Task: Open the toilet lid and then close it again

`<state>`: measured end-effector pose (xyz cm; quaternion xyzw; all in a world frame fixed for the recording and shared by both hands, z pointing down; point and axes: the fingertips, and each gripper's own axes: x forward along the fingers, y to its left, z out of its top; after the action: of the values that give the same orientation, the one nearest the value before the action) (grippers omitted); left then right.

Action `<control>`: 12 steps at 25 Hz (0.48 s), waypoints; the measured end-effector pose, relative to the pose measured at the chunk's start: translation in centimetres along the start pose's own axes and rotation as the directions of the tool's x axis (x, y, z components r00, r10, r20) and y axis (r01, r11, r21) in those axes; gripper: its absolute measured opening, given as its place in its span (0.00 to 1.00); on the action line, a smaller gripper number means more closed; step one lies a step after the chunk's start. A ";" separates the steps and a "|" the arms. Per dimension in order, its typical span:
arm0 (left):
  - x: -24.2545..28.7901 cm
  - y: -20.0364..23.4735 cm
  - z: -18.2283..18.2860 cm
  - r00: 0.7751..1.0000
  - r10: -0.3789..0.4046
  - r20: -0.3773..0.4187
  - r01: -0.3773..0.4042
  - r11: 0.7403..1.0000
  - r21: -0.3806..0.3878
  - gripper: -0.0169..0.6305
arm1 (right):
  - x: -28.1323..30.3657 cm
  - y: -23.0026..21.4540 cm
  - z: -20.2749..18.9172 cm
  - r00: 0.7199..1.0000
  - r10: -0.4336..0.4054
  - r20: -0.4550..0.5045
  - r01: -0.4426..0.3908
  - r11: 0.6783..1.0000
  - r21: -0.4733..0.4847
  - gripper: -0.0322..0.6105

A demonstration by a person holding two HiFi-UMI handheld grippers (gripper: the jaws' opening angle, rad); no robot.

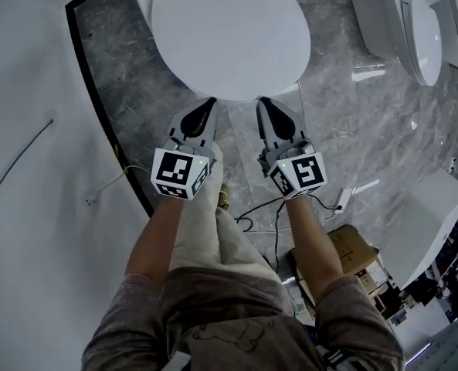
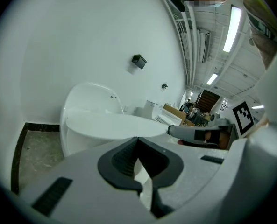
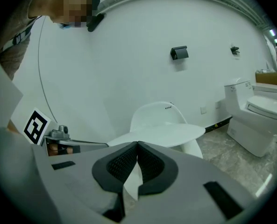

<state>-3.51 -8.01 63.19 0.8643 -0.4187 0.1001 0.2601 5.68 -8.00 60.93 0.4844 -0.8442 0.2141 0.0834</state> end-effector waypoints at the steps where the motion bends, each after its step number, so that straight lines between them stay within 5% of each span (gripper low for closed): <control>1: -0.1 0.0 1.4 1.000 0.003 0.004 -0.003 1.000 -0.009 0.04 | 0.2 0.2 1.5 1.000 0.000 -0.001 0.000 1.000 -0.007 0.09; 12: -0.4 1.7 14.3 0.999 0.037 0.033 -0.037 0.999 0.008 0.04 | 3.8 1.7 14.8 0.999 -0.015 0.029 0.016 0.999 -0.039 0.09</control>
<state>-5.75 -16.19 51.60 0.8590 -0.4384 0.0925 0.2477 3.24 -16.73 48.52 0.4921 -0.8457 0.1896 0.0823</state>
